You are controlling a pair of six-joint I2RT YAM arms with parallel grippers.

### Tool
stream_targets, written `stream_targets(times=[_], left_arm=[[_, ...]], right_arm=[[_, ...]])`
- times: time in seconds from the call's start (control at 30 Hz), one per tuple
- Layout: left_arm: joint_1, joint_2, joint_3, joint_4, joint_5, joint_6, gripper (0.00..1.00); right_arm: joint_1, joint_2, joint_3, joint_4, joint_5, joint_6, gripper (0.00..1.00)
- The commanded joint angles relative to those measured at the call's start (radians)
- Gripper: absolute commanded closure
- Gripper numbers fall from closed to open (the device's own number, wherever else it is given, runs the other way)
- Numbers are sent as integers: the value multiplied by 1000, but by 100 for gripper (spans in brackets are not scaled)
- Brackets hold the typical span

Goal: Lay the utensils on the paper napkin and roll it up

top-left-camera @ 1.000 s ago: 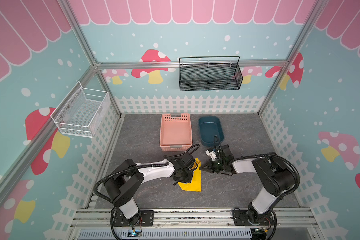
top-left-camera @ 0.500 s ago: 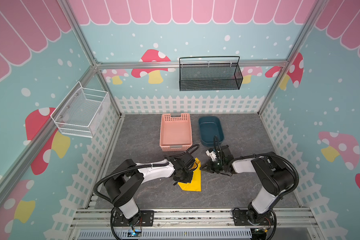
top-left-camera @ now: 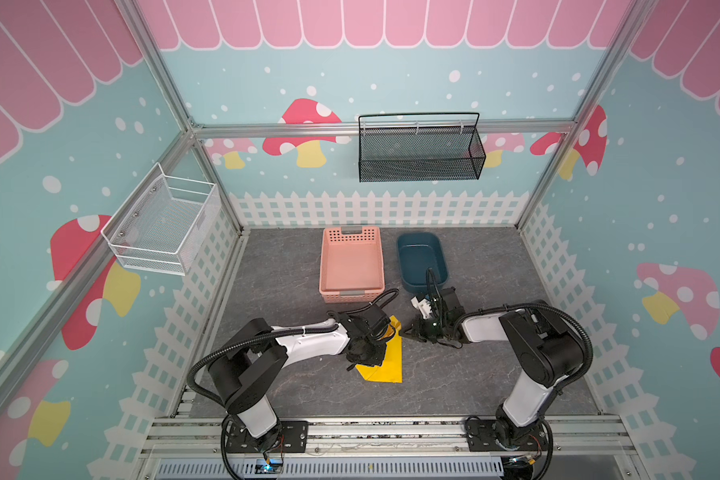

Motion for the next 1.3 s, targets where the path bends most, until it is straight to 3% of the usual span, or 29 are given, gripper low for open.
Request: stream_targets(times=[0.0,0.27,0.6,0.83,1.27], left_arm=[[10,27,-25,-69,-45,-1,100],[9,27,-26,-70,-43,1,100],[9,26,-30,-69,-45,-1,100],[10,27,-30,-69,-45,-1,100],[-15,51,21,-68,-21,14,100]], right_arm=[[4,43,-1,-43,35,-21,100],[2,-39,31,-55,46,-16,100],[1,15,83,-54,33,-35,100],[-1,37,83,-130,119,-66,100],[-19,9,71,-202,176,-111,100]])
